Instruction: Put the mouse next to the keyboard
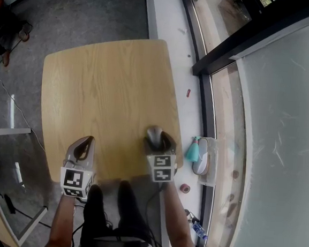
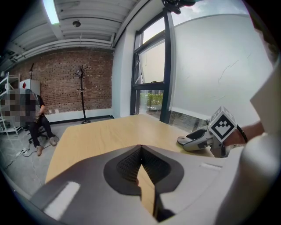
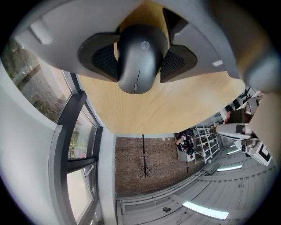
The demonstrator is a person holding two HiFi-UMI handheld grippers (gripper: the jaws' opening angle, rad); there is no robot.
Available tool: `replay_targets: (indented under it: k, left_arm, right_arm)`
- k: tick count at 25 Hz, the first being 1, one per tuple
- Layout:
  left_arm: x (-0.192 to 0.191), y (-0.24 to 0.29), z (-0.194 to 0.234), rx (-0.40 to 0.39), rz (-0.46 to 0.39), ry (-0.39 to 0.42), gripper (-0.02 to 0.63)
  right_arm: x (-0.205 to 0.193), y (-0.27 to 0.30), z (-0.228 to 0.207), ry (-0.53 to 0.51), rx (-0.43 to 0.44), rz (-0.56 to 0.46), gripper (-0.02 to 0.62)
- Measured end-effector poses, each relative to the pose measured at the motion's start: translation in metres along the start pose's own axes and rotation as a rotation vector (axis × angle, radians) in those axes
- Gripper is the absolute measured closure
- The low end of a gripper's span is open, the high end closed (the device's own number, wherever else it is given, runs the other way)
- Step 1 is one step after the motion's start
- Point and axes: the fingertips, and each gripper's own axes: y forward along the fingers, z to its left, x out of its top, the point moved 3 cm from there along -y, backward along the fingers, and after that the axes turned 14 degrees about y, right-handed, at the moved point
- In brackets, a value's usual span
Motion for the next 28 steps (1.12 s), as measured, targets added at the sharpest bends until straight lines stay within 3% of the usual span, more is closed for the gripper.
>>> replay_targets:
  k: [17,28]
  left_arm:
    - [0.005,-0.004,0.006,0.007,-0.002,0.009,0.607]
    - [0.014,-0.01,0.005,0.01,-0.013,0.007,0.607]
  right_arm:
    - [0.003,0.004,-0.002,0.015,-0.036,0.004,0.256]
    - [0.012,-0.008,-0.004,0.09,-0.01,-0.027,0.216]
